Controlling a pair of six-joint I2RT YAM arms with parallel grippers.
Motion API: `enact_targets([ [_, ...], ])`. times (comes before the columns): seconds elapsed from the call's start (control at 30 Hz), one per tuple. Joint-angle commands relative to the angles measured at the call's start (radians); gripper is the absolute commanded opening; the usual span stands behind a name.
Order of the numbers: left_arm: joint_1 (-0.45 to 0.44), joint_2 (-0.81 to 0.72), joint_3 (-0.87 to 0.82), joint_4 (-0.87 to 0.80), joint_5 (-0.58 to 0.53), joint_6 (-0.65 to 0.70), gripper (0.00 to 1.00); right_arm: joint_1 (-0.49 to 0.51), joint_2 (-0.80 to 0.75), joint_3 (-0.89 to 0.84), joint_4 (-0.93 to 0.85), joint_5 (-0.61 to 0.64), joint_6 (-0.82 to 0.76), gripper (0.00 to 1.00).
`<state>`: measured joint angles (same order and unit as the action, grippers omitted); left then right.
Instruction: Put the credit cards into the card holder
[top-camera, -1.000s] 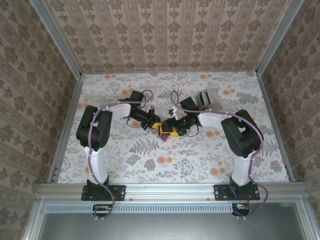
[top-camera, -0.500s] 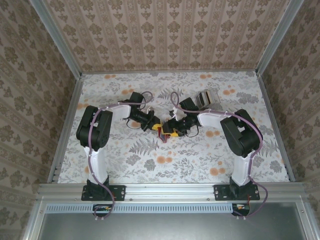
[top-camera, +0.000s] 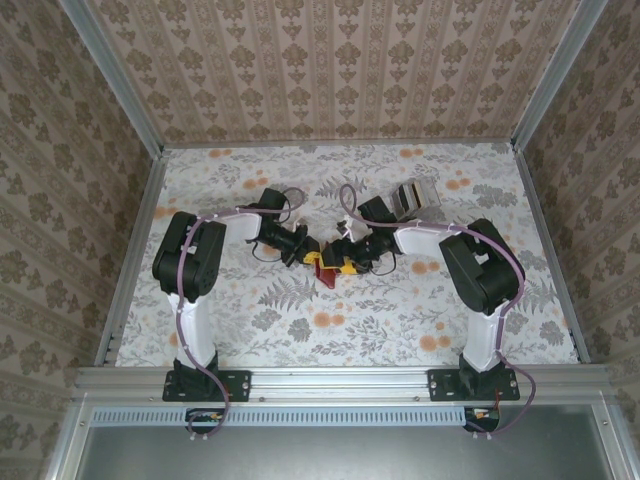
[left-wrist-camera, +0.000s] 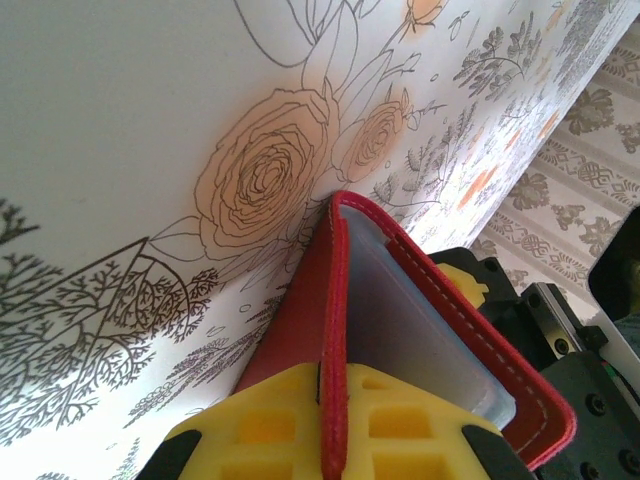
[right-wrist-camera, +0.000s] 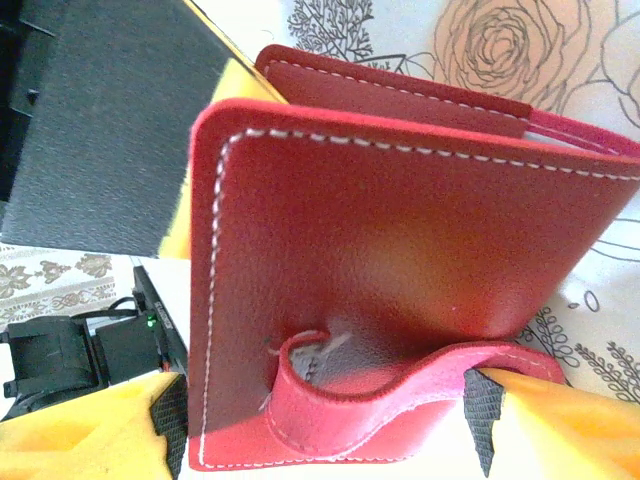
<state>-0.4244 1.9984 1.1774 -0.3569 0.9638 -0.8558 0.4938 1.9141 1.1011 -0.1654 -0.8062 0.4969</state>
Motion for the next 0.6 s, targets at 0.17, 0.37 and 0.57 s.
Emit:
enact_targets([
  [0.17,0.001,-0.038,-0.016,0.018,0.026,-0.039,0.00,0.010,0.011,0.045,-0.074,0.079,-0.024,0.77],
  [0.37,0.001,-0.043,-0.014,0.052,0.025,-0.083,0.00,0.020,-0.007,0.049,-0.120,0.150,-0.033,0.76],
  [0.57,0.002,-0.042,-0.017,0.050,0.025,-0.083,0.00,0.017,-0.016,0.036,-0.122,0.170,-0.032,0.67],
])
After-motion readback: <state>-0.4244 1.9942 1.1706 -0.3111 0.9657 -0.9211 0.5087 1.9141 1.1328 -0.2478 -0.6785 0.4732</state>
